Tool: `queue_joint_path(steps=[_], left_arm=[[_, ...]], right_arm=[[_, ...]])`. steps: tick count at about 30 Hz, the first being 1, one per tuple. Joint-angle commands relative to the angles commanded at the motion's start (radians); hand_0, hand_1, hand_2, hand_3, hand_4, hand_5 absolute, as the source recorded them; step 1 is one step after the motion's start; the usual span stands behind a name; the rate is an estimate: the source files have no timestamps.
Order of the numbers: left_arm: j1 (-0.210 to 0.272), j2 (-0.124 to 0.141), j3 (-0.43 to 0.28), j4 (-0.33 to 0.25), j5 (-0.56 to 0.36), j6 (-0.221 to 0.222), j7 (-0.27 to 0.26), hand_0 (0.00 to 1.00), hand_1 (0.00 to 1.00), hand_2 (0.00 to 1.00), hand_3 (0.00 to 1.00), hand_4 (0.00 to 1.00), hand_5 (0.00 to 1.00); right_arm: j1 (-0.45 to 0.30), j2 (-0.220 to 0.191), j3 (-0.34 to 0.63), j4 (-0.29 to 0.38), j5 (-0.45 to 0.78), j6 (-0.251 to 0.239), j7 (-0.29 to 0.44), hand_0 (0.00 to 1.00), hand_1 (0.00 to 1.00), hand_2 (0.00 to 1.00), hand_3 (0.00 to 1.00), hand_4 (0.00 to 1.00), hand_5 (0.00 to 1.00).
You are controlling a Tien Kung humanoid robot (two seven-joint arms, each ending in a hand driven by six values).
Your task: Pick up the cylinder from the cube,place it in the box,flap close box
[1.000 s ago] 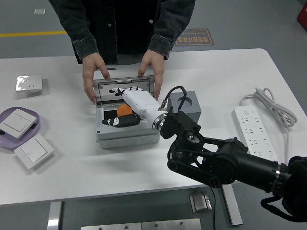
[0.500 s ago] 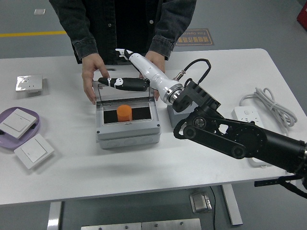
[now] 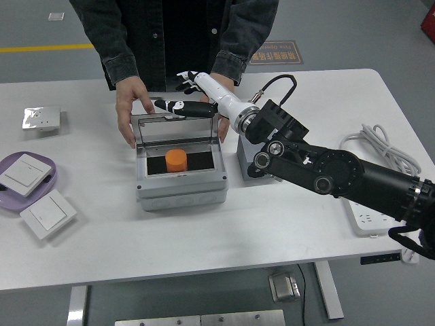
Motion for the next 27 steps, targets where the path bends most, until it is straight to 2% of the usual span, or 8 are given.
queue_joint_path(steps=[27], left_arm=[[0.003, -0.002, 0.002, 0.000, -0.001, 0.000, -0.001, 0.613, 0.629, 0.606, 0.634, 0.712, 0.256]], right_arm=[[-0.008, -0.003, 0.017, 0.003, -0.022, -0.005, 0.003, 0.879, 0.781, 0.761, 0.825, 0.897, 0.624]])
